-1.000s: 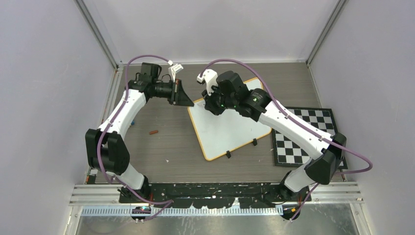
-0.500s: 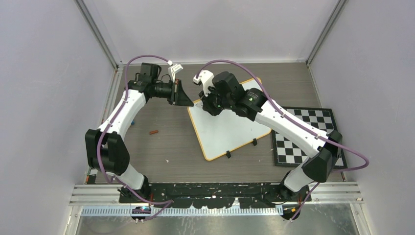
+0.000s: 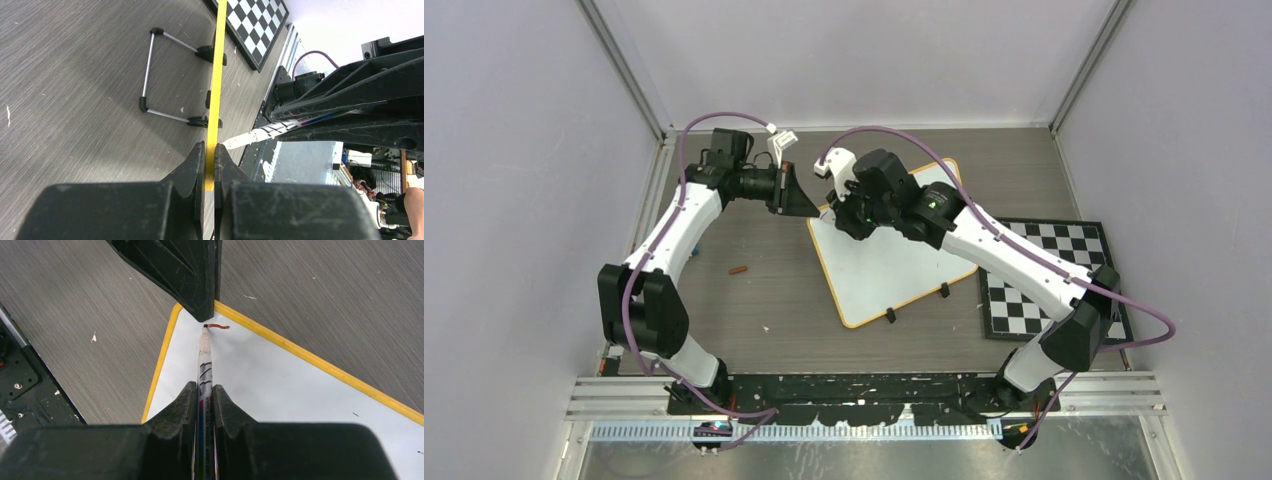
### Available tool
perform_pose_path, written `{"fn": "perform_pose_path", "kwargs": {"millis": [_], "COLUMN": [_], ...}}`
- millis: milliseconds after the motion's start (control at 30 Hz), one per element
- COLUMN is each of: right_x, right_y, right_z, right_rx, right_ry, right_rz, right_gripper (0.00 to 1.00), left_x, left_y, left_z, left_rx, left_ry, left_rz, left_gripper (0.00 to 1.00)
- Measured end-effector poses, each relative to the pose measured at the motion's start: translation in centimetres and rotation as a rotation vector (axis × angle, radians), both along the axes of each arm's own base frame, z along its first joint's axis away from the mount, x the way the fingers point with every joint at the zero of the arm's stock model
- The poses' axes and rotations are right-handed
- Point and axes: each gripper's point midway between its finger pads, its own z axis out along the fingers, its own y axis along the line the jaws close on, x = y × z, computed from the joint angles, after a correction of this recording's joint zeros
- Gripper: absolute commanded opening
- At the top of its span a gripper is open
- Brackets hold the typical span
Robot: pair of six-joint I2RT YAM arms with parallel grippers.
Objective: Write a sentence on the whiteboard
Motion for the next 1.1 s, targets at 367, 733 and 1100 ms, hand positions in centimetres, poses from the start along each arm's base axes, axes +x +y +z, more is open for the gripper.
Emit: {"fn": "perform_pose_path", "kwargs": {"millis": [367, 733, 1100], "right_x": [-0.9, -0.3, -1.0], "right_y": [-0.3, -2.5, -3.4], "right_z": [-1.9, -1.6, -2.4], "right_rx": [-0.043, -0.082, -0.119], "right_ry": [0.025, -0.02, 0.005], "right_rz": [0.037, -0.029, -0.021], "right_gripper": [0.0, 0.0, 0.0], "left_x": [0.1, 0.0, 0.0], "left_y": [0.1, 0.0, 0.0], "left_z": [-0.2, -0.1, -0.1], "left_rx": [0.005, 0.003, 0.002], "left_ry": [-0.002, -0.004, -0.003], "left_rz": [0.003, 0.001, 0.0], "left_gripper": [0.0, 0.0, 0.0]}}
